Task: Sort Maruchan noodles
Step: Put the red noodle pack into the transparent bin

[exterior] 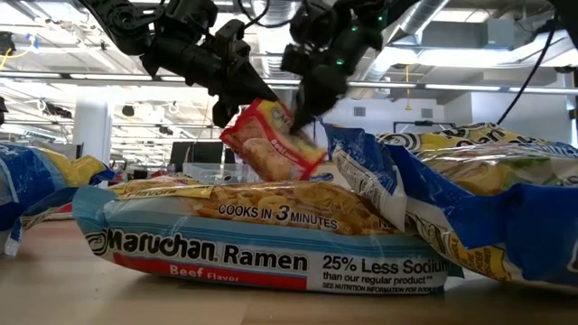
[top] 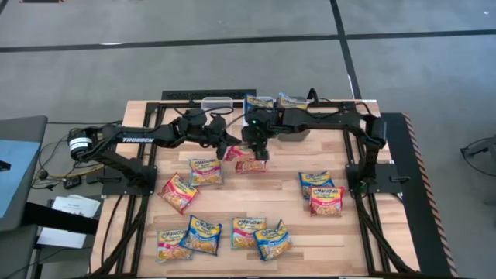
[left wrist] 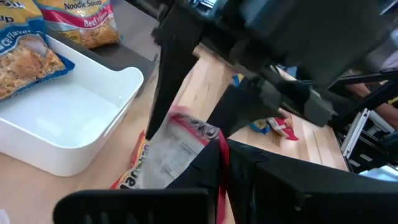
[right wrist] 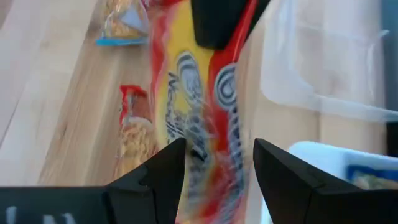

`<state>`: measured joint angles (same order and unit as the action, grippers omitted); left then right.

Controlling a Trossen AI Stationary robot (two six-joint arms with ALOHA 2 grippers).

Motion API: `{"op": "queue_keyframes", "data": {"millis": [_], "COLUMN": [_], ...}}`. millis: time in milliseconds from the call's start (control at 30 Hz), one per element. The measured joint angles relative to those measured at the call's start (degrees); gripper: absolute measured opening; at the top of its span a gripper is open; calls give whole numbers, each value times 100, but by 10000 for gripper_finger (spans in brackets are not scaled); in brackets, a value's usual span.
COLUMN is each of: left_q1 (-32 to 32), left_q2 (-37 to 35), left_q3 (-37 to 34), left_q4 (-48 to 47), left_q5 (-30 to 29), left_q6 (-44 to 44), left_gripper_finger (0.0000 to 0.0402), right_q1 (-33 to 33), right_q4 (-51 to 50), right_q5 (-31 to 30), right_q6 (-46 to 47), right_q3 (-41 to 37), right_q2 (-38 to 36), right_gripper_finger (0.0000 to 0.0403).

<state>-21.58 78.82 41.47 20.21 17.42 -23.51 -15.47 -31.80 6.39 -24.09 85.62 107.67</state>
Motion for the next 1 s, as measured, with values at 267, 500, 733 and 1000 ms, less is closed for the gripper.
{"op": "queue_keyframes", "data": {"millis": [267,500,733,1000], "left_q1": [2,-25,-198,-455], "left_q2": [-1,-4,-4,-4], "left_q3": [0,0,0,0], "left_q4": [-29,5,186,834], "left_q5": [-9,-17,-20,669], "left_q6": [0,-6,19,29], "left_gripper_finger": [0,0,3,54], "right_q1": [71,203,345,522], "right_q4": [-157,-196,-440,-1431], "right_q5": [-19,-30,-303,-710], "right_q6": [54,72,336,610], "right_q3": [5,7,49,691], "right_q2": [234,263,121,33], "right_gripper_finger": [150,57,57,57]}}
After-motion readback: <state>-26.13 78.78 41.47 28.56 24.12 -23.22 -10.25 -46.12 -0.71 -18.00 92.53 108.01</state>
